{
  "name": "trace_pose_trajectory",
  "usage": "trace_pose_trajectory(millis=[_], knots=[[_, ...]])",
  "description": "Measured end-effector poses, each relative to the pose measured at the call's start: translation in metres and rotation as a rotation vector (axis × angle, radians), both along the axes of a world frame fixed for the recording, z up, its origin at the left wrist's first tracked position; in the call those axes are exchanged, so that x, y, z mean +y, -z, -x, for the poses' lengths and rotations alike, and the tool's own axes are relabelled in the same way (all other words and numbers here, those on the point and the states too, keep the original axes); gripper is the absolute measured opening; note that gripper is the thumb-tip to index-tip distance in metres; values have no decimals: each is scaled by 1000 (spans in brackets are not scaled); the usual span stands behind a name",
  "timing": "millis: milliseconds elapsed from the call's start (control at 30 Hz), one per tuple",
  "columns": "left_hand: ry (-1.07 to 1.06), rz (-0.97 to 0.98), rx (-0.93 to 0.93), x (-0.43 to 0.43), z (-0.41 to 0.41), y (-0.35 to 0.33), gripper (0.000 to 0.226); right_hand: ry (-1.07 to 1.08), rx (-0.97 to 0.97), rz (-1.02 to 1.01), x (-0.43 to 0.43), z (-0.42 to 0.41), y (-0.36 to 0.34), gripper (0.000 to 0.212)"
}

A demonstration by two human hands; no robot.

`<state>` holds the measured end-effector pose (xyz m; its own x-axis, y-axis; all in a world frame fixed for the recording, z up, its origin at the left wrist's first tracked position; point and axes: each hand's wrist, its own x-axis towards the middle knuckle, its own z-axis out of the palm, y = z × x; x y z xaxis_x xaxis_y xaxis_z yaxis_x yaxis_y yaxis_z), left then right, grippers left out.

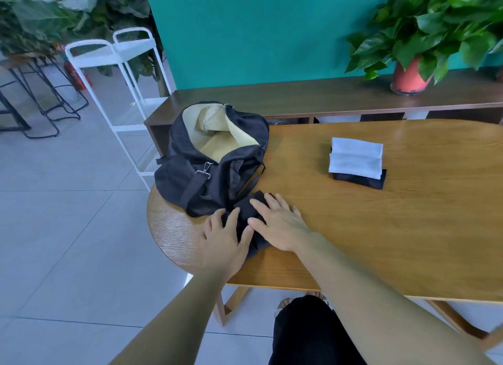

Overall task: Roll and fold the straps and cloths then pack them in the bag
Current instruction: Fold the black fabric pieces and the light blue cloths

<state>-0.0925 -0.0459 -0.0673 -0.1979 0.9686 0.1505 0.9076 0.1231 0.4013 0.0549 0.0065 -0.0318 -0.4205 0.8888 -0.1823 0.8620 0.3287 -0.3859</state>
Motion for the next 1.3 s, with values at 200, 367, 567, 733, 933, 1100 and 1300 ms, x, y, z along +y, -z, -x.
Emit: trace_pose_trajectory(millis=[200, 367, 567, 733, 933, 1100, 1300], knots=[[62, 0, 66, 7, -32, 2, 55, 56, -2, -78, -2, -36, 11, 53], [151, 10, 93, 17, -79, -1, 57, 161, -3, -103, -3, -84, 14, 52], [288, 30, 62, 31, -148, -3, 59, 326, 6, -173, -11, -154, 15, 49], [365, 19, 48, 37, -210, -2, 58, 431, 18, -191, -17, -211, 14, 48], [456, 17, 72, 43, -271, -2, 61, 538, 25, -228, -24, -269, 16, 46], [518, 17, 102, 51, -311, -3, 63, 602, 1, -246, -21, -309, 18, 46], [579, 24, 130, 64, -347, -7, 64, 650, -36, -259, -14, -342, 18, 47]])
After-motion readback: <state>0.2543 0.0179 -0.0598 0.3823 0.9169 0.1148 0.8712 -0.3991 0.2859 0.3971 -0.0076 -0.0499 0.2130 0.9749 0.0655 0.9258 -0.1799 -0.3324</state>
